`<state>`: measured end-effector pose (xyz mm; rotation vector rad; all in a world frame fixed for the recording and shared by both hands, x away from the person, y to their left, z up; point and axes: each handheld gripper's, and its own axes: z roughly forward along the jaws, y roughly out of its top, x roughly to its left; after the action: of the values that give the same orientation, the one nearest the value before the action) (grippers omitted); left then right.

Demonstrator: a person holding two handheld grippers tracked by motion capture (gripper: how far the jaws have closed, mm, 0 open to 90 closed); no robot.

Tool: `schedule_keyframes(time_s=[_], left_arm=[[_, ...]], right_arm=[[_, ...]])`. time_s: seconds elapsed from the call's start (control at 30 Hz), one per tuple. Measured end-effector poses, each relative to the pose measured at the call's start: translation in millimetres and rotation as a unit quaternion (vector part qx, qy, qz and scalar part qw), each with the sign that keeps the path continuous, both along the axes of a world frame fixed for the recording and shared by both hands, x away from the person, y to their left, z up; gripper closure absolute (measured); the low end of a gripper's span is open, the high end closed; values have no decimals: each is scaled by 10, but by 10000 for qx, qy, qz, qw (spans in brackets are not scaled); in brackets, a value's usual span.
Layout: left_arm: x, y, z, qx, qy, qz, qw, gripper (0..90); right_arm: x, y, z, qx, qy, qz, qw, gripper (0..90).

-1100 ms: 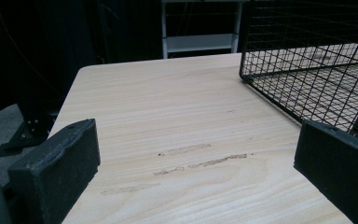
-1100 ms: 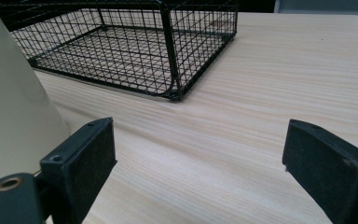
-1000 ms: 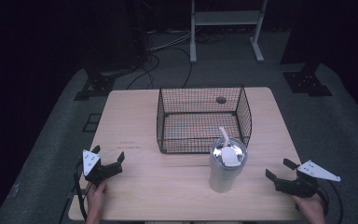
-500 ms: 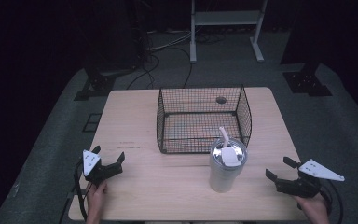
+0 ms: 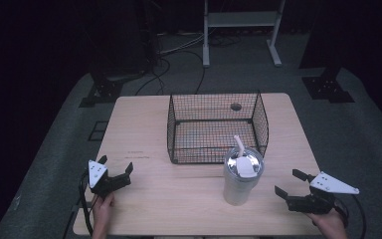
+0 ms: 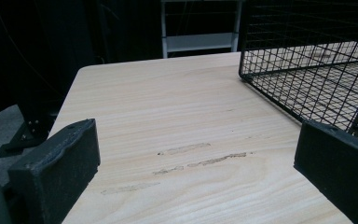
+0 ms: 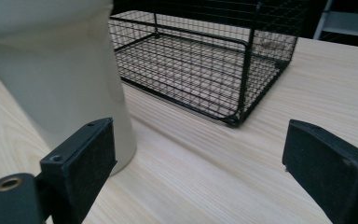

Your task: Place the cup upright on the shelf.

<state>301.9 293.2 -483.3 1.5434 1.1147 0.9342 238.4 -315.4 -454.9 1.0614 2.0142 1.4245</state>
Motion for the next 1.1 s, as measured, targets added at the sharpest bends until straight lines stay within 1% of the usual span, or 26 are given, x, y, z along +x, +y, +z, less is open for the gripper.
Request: schedule_keyframes(time_s=[0.23,0.47,0.53,0.67,0.8,1.1], left_arm=[[-1,1,0,5,0,-7,10000,0],[-1,1,0,5,2,-6,10000,0],[-2,0,0,12,-4,-6,10000,0],[-2,0,0,8,-3,-9,10000,0],[-2,2,0,9,-9,-14,10000,0],[-3,0,0,8,-10,-11,10000,0]], right_arm=[[-36,97,50,-105,-23,280,9995,87],[-64,172,98,-87,-71,453,9989,87],[-81,222,112,-81,-72,564,9983,87],[-90,284,105,-105,-102,720,9973,88],[-98,329,87,-53,-43,796,9968,87],[-117,426,80,-52,-42,1010,9949,87]])
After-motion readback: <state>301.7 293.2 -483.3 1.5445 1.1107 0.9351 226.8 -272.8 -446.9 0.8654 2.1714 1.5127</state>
